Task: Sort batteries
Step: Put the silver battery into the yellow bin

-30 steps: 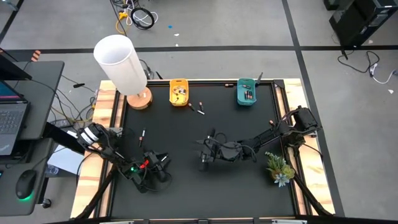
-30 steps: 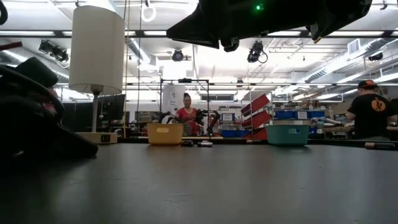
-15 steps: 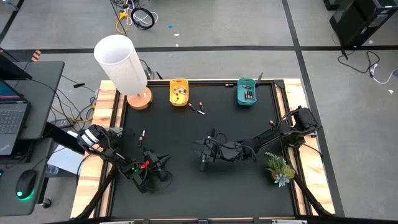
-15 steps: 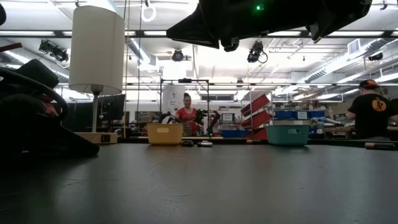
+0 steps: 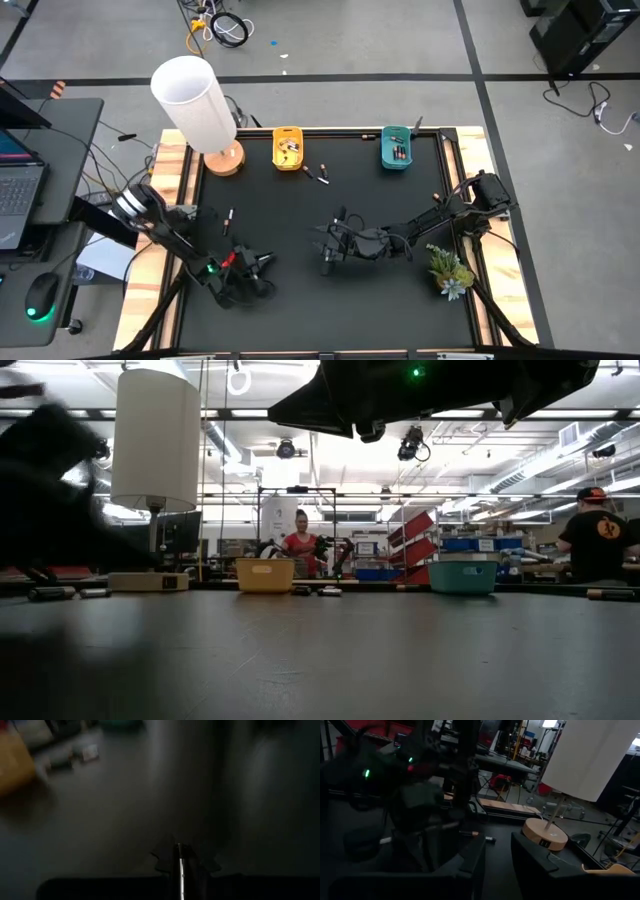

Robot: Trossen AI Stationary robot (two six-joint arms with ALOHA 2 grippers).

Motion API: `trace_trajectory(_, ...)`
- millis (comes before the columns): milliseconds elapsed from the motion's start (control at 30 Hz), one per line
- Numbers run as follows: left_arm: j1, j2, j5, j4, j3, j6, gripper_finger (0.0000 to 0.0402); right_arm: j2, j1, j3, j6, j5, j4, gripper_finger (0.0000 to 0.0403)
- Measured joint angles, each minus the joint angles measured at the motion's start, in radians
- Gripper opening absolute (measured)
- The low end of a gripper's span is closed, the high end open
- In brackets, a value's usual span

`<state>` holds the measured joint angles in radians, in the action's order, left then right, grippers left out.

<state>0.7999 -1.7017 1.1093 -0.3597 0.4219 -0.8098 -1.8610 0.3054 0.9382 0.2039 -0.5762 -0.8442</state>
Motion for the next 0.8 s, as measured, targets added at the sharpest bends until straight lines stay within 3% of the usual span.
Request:
trace_trajectory(200,-0.046,0.115,0.053,-0.005,0.000,0.530,0.0029,0.000,0.000,0.000,0.000,-0.005,0.007,0.0101)
trace_trajectory(333,-0.061,0.119,0.058,-0.012,0.000,0.952,0.0029,0.000,-0.002,0.000,-0.011,-0.006,0.024,0.0101)
trace_trajectory(433,-0.073,0.118,0.058,-0.012,0.000,1.164,0.0029,0.000,-0.004,0.000,-0.022,-0.006,0.046,0.0101)
trace_trajectory(567,-0.084,0.118,0.062,-0.018,0.000,1.300,0.0029,0.000,-0.005,0.000,-0.036,-0.006,0.056,0.0101)
trace_trajectory(800,-0.155,0.118,0.088,-0.122,0.000,1.353,0.0029,-0.001,-0.003,0.000,-0.051,-0.006,0.063,0.0101)
